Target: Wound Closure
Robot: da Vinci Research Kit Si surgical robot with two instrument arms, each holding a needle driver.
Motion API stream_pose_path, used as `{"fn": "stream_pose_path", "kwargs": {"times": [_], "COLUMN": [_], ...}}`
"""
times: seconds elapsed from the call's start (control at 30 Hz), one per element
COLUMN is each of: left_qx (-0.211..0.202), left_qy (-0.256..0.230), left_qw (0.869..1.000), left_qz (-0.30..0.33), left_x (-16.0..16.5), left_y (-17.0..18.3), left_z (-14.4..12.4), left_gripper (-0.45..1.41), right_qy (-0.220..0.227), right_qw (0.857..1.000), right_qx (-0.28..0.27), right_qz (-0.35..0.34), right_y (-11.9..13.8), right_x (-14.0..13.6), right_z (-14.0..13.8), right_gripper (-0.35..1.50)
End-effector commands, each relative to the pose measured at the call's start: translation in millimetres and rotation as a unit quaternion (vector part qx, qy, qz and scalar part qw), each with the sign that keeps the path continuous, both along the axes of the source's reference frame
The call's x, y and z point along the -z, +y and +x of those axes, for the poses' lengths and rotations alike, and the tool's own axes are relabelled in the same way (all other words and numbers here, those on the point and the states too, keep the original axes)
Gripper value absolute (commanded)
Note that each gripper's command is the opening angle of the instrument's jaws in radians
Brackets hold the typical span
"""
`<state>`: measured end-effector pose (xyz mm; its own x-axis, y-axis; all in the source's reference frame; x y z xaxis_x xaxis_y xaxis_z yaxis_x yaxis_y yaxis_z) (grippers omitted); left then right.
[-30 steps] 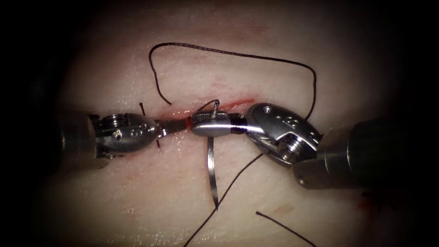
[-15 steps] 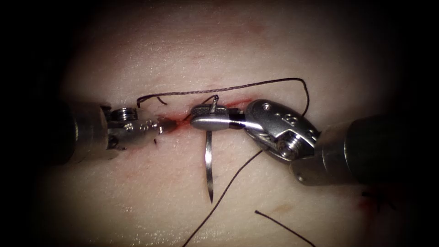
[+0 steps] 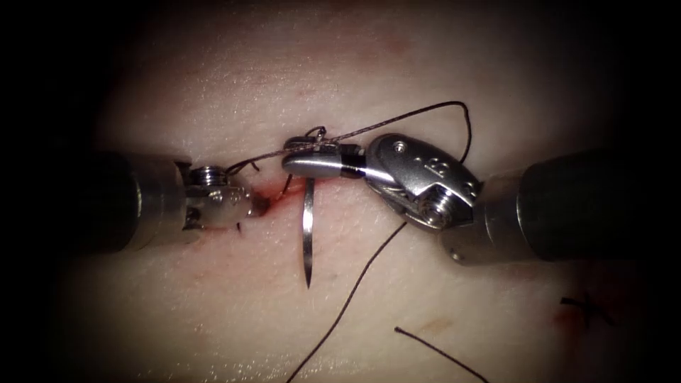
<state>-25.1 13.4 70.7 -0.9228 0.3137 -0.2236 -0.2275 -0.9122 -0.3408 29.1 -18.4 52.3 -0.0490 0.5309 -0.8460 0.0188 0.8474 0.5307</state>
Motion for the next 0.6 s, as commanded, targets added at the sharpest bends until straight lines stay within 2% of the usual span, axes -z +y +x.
{"fn": "stream_pose_path", "kwargs": {"times": [0.03,0.1,0.17,0.6], "left_qx": [0.002,0.003,0.001,-0.007], "left_qy": [-0.005,-0.015,-0.020,-0.018], "left_qw": [1.000,1.000,1.000,1.000], "left_qz": [0.002,0.012,0.014,0.013], "left_x": [-0.7,-0.7,-0.7,-1.5], "left_y": [-0.4,-0.3,-0.3,-0.5], "left_z": [-0.8,-1.1,-1.3,-1.1], "left_gripper": [-0.03,0.14,0.22,0.51], "right_qy": [0.003,0.003,0.001,-0.002], "right_qw": [1.000,0.999,0.998,0.993], "right_qx": [0.000,-0.004,-0.005,0.002], "right_qz": [-0.013,-0.034,-0.055,-0.116], "right_y": [-0.4,-0.1,0.2,0.5], "right_x": [-0.9,-1.2,-1.6,-2.2], "right_z": [0.9,1.3,1.7,1.9], "right_gripper": [-0.35,-0.35,-0.35,-0.35]}}
